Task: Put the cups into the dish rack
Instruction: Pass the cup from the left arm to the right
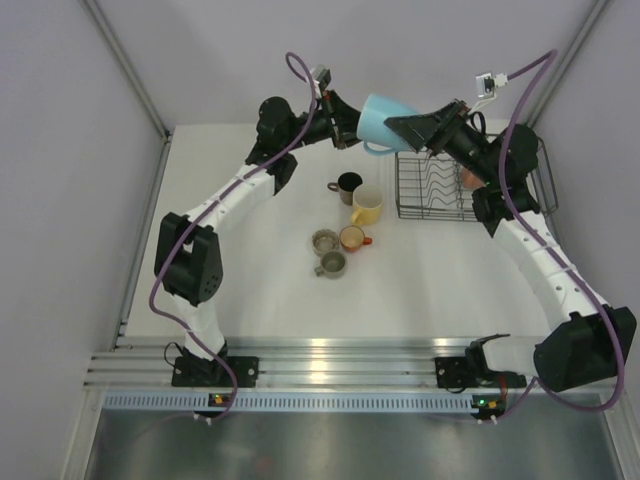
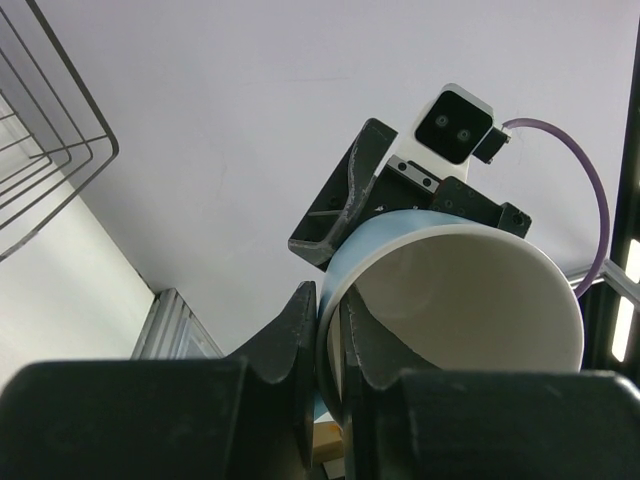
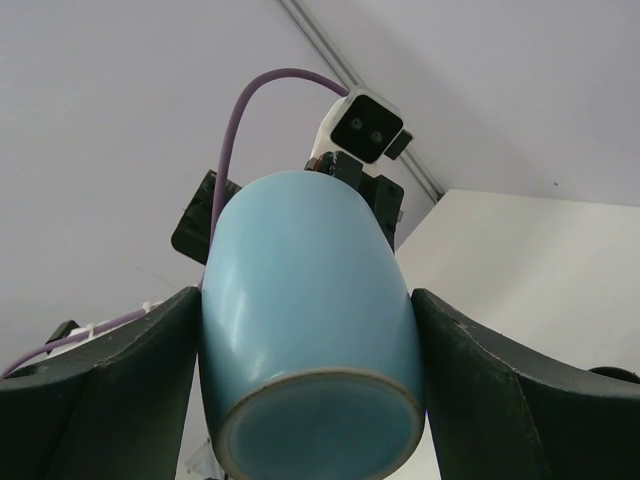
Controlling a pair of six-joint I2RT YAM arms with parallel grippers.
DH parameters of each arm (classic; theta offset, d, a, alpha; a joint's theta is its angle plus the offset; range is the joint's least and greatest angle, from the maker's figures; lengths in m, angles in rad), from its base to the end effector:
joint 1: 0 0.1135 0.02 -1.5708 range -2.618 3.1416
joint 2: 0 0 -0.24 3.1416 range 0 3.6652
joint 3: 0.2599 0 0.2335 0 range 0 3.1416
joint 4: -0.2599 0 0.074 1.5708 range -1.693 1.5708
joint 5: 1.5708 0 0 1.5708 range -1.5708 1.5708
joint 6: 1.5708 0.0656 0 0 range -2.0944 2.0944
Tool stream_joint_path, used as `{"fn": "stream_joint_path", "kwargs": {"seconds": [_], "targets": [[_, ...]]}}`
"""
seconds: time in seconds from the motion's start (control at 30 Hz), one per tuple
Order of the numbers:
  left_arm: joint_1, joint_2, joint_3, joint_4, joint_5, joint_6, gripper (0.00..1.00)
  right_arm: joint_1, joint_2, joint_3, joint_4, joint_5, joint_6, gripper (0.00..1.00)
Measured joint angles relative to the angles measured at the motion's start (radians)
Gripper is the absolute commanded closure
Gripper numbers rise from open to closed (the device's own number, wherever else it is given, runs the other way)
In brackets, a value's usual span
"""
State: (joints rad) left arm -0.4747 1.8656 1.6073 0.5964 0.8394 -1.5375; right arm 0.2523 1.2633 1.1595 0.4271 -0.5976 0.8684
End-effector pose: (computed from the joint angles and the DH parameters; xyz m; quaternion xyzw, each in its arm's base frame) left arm 0.3640 -0.2420 0.3826 0.0192 0.6236 -0.7555 0.1998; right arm 0.2809 0.1105 0.4193 -0.0584 0.6044 0.5579 0.5657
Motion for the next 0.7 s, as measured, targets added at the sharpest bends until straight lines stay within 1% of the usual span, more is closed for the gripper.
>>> {"fn": "stream_joint_path", "kwargs": {"seconds": [0.07, 0.17, 0.7], "targets": [[0.0, 0.003, 0.0, 0.001, -0.001, -0.004, 1.0, 0.0, 0.001, 0.0, 0.0, 0.0, 0.0, 0.54], [0.0, 0.009, 0.0, 0.003, -0.002, -0.009, 1.0, -0.002, 0.003, 0.0, -0.008, -0.001, -0.001, 0.52], [-0.001, 0.038, 0.006, 0.021, 0.002, -0.021, 1.0, -0.004, 0.009, -0.008, -0.016, 0.004, -0.009, 0.46]]}}
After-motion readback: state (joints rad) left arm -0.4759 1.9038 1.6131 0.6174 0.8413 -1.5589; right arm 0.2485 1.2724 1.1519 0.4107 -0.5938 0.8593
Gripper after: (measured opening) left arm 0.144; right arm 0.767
